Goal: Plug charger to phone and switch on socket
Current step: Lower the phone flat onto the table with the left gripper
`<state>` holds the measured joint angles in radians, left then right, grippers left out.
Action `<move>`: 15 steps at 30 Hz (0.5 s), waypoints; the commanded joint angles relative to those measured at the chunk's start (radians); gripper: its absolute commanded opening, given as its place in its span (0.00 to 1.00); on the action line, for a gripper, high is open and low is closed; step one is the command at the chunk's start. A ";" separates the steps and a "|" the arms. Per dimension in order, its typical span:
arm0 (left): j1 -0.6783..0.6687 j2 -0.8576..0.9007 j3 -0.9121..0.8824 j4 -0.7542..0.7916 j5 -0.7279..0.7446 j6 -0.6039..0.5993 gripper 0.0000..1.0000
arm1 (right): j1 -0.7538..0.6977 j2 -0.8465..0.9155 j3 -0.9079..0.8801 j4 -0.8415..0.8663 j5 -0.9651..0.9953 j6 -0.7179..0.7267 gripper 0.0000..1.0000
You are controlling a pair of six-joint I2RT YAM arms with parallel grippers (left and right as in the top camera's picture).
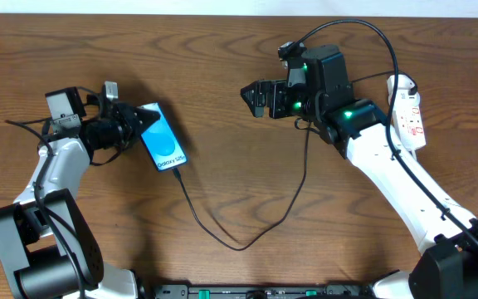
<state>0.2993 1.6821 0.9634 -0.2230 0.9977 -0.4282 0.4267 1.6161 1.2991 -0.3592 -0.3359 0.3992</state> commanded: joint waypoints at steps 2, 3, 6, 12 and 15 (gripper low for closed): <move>-0.006 -0.016 0.002 -0.038 -0.058 0.089 0.07 | -0.002 -0.009 0.011 -0.001 0.008 -0.023 0.99; -0.006 -0.016 0.003 -0.039 -0.059 0.092 0.07 | -0.002 -0.009 0.011 -0.002 0.008 -0.023 0.99; -0.011 -0.016 0.002 -0.043 -0.074 0.096 0.08 | 0.000 -0.009 0.011 -0.003 0.008 -0.023 0.99; -0.031 -0.013 0.002 -0.060 -0.147 0.096 0.08 | 0.000 -0.009 0.011 -0.016 0.009 -0.024 0.99; -0.044 -0.003 0.002 -0.060 -0.147 0.095 0.07 | 0.000 -0.009 0.011 -0.016 0.009 -0.024 0.99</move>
<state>0.2707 1.6821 0.9634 -0.2817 0.8597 -0.3534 0.4267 1.6161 1.2991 -0.3740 -0.3359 0.3962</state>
